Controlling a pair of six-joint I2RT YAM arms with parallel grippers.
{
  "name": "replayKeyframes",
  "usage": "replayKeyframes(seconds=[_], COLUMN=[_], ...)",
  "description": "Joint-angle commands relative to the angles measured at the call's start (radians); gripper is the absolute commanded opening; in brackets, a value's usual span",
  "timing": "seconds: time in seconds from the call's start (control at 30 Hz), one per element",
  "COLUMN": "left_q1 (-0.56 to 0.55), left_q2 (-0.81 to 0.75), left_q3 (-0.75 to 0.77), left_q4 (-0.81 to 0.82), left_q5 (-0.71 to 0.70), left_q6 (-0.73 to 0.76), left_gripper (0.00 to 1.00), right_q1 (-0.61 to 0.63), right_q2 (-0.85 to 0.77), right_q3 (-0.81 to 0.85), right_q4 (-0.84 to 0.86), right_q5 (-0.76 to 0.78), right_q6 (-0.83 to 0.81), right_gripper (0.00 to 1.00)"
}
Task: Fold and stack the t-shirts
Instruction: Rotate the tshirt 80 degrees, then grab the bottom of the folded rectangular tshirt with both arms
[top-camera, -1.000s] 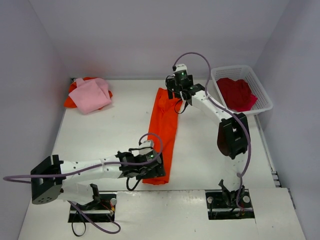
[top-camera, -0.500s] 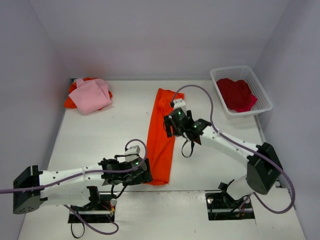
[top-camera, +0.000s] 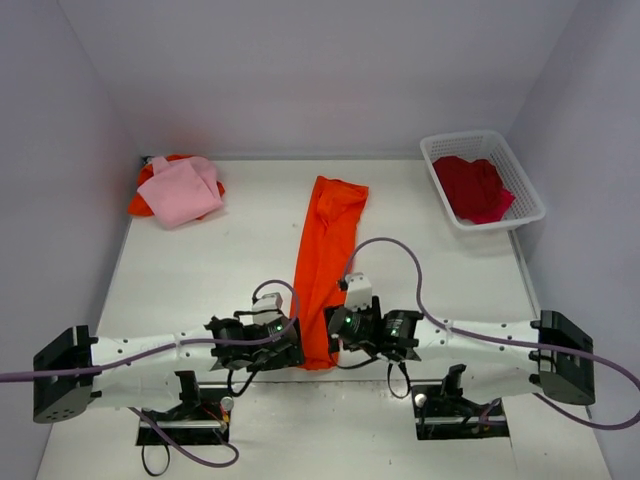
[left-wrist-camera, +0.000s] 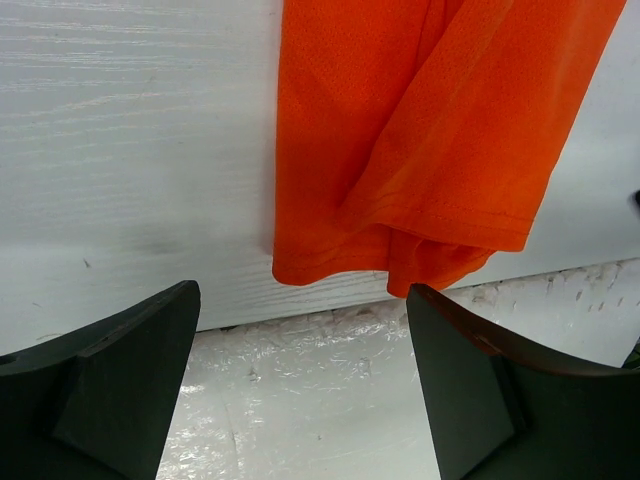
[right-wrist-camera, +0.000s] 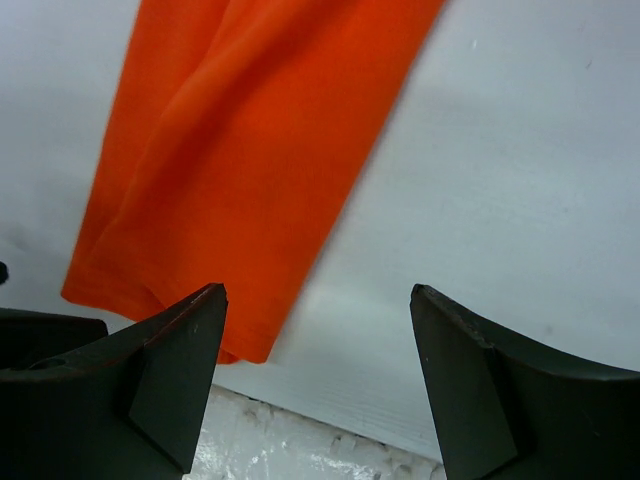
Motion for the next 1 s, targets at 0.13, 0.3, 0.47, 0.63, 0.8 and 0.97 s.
replayKeyframes(seconds=[0.13,0.3,0.47,0.63,0.8,0.97], left_q1=[-0.003,0.000,0.018,0.020,0.020,0.018], left_q2=[0.005,0.001,0.016,0.047,0.079,0.097], left_q3=[0.029,0.027,0.030,0.024,0.006,0.003], left_q4=[0.044,0.054,0.084,0.126,0.166,0.184], left_q5=[-0.025,-0.034,-0.027,-0.014,0.001,0.004], left_q6=[0.012,0.028,0.058,0.063,0.061,0.061], left_gripper=[0.79,0.79,0.79,0.79,0.79,0.79], right_q1=[0.162,0.219,0.253,0.259,0.264,0.264], right_q2=[0.103,0.129,0.137,0.143,0.146,0.150], right_q3=[-0.018,-0.028,-0.034,-0.035,-0.038,-0.040], right_q4=[-0.025,-0.028,-0.033,-0.036,-0.038,-0.036], right_q5=[0.117,0.131,0.136,0.146,0.165,0.188], right_q6=[0.279,0.350,0.402,0.414,0.419,0.428], right_gripper=[0.71,0.71,0.70,0.68,0.67,0.65])
